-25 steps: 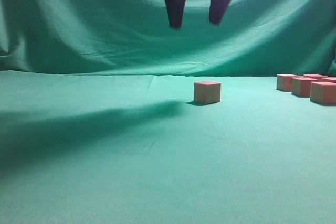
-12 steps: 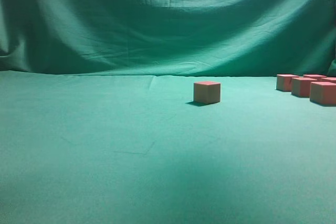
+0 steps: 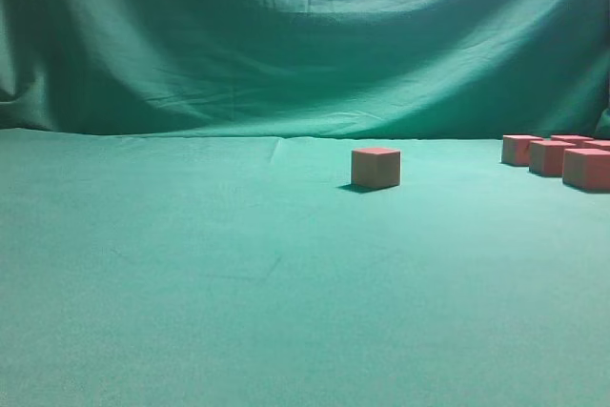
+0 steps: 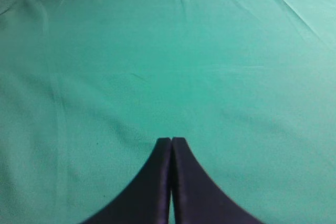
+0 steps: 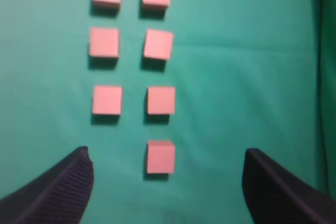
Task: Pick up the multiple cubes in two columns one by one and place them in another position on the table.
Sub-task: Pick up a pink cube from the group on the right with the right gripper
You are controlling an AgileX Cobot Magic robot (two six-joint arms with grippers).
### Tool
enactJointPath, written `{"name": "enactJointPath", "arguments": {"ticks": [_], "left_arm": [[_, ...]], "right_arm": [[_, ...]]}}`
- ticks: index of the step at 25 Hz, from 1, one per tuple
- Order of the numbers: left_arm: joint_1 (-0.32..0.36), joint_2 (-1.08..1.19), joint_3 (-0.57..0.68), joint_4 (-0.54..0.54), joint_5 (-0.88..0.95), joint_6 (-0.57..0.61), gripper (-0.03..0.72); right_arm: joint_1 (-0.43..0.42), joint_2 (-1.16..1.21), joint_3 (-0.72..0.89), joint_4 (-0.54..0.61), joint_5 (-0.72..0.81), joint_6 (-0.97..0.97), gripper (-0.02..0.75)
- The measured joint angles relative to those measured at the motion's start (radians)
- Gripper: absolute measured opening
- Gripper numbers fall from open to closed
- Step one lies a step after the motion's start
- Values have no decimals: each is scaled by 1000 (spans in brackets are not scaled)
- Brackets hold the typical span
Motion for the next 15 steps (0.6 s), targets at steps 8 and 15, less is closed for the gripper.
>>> {"name": "enactJointPath", "arguments": {"ticks": [8,15], "left_arm": [[0,0,0,0,0,0,0],[0,0,0,0,0,0,0]], "right_arm": [[-80,0,314,41,-175,2,571],[-80,0,491,56,-370,0,571]]}}
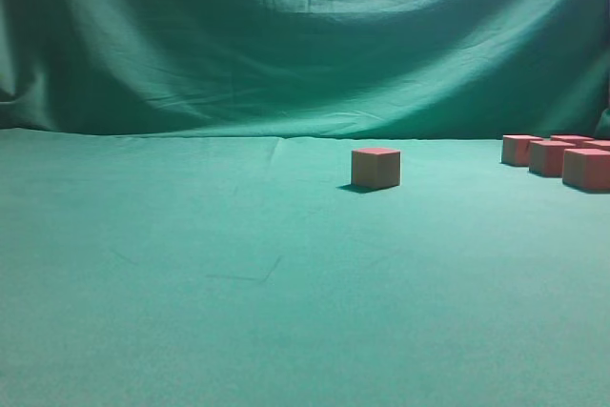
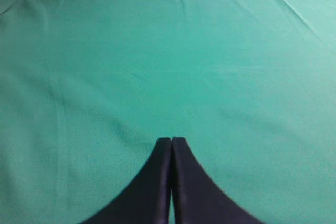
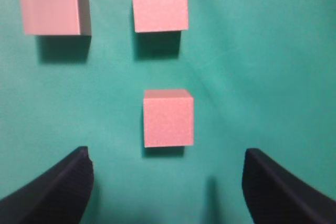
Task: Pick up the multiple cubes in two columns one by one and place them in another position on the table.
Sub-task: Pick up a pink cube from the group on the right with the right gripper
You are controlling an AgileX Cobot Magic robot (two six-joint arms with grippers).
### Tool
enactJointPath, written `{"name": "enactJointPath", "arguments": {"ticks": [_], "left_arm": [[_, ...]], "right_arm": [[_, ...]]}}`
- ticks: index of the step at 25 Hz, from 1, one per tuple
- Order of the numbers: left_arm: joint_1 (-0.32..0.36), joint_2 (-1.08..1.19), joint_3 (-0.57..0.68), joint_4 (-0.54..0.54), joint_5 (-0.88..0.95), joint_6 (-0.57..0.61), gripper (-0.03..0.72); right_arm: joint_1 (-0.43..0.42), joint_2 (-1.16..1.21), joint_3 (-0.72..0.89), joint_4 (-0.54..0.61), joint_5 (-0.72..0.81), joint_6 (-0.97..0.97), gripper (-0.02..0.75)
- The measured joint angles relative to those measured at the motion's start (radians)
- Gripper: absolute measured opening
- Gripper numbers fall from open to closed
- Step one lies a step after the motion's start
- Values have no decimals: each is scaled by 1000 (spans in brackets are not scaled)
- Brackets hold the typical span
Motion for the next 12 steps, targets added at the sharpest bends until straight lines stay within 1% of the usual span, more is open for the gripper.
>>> {"name": "enactJointPath", "arguments": {"ticks": [5,12], "left_arm": [[0,0,0,0,0,0,0],[0,0,0,0,0,0,0]], "right_arm": [[0,20,47,-18,-93,-5,571],[0,101,55,-26,-186,-8,571]]}}
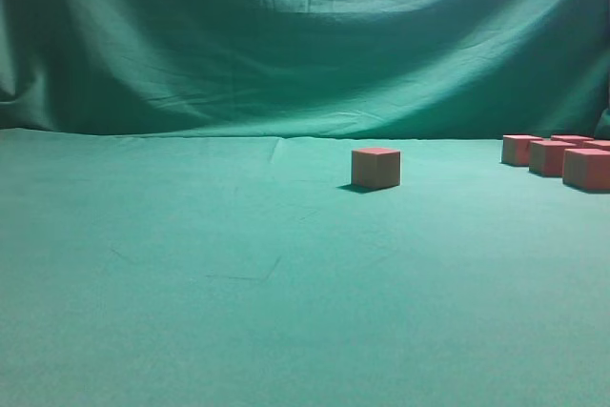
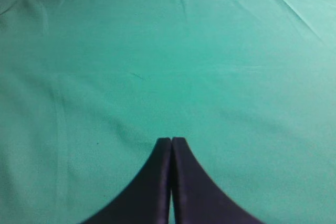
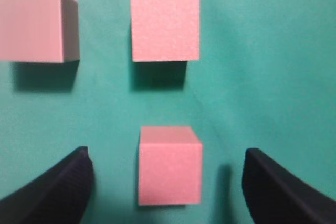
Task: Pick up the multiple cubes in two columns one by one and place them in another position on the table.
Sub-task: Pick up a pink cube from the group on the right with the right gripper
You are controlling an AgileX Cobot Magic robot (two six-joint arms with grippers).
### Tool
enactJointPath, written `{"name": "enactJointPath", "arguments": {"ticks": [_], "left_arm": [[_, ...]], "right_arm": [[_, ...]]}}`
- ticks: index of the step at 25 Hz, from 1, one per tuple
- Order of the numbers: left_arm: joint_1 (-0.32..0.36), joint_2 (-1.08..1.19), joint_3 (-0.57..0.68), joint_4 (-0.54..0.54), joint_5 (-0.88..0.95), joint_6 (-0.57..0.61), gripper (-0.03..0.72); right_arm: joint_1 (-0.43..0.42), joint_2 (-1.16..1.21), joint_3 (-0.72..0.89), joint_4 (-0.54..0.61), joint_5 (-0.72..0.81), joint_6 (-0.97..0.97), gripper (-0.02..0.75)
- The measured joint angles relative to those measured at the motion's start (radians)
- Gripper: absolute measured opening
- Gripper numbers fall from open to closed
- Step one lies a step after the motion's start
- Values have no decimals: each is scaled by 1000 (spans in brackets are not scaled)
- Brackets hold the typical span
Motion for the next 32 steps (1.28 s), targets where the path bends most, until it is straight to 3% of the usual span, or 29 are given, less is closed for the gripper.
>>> {"name": "enactJointPath", "arguments": {"ticks": [7,12,14,20,27,32], "left_arm": [[0,0,0,0,0,0,0],[0,0,0,0,0,0,0],[0,0,0,0,0,0,0],[0,0,0,0,0,0,0],[0,0,0,0,0,0,0],[0,0,0,0,0,0,0]], "right_arm": [[0,56,0,4,-23,-2,571],[0,65,0,7,-33,-4,329],[0,77,0,7,-30,-4,272],[0,79,-6,9,-19,9,282],[12,13,-105,64,122,-19,282],[133,-87,-243,121,213,-117,282]]}}
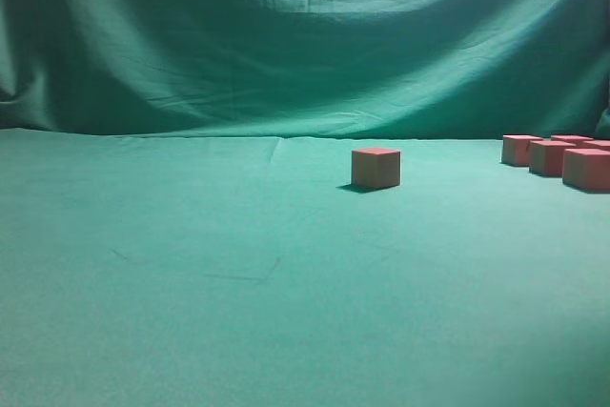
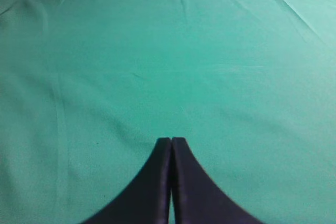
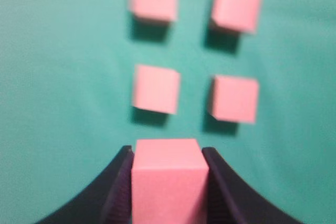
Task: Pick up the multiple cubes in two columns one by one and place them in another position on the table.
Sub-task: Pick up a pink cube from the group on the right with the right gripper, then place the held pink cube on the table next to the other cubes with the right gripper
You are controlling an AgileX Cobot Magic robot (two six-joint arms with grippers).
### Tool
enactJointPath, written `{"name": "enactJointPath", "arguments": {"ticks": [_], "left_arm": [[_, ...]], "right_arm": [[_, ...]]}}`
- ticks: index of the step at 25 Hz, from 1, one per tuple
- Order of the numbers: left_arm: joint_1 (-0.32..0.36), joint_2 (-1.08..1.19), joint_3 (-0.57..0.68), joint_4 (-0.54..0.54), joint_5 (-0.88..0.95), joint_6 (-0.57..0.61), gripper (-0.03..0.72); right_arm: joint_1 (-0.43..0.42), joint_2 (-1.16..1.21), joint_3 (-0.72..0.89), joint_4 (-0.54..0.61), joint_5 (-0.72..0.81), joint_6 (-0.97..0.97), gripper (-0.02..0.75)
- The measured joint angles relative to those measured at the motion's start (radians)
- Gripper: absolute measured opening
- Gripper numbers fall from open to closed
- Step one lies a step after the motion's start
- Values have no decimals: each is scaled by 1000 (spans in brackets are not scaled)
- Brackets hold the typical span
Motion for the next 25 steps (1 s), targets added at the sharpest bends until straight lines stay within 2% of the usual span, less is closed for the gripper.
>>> {"name": "enactJointPath", "arguments": {"ticks": [8,15,20,25], "left_arm": [[0,0,0,0,0,0,0],[0,0,0,0,0,0,0],[0,0,0,0,0,0,0],[0,0,0,0,0,0,0]], "right_arm": [[253,64,-332,21,171,-40,282],[450,346,-662,21,279,-124,282],[505,541,-812,-1,290,-141,282],[518,673,-935,-63,312,-202,282]]}}
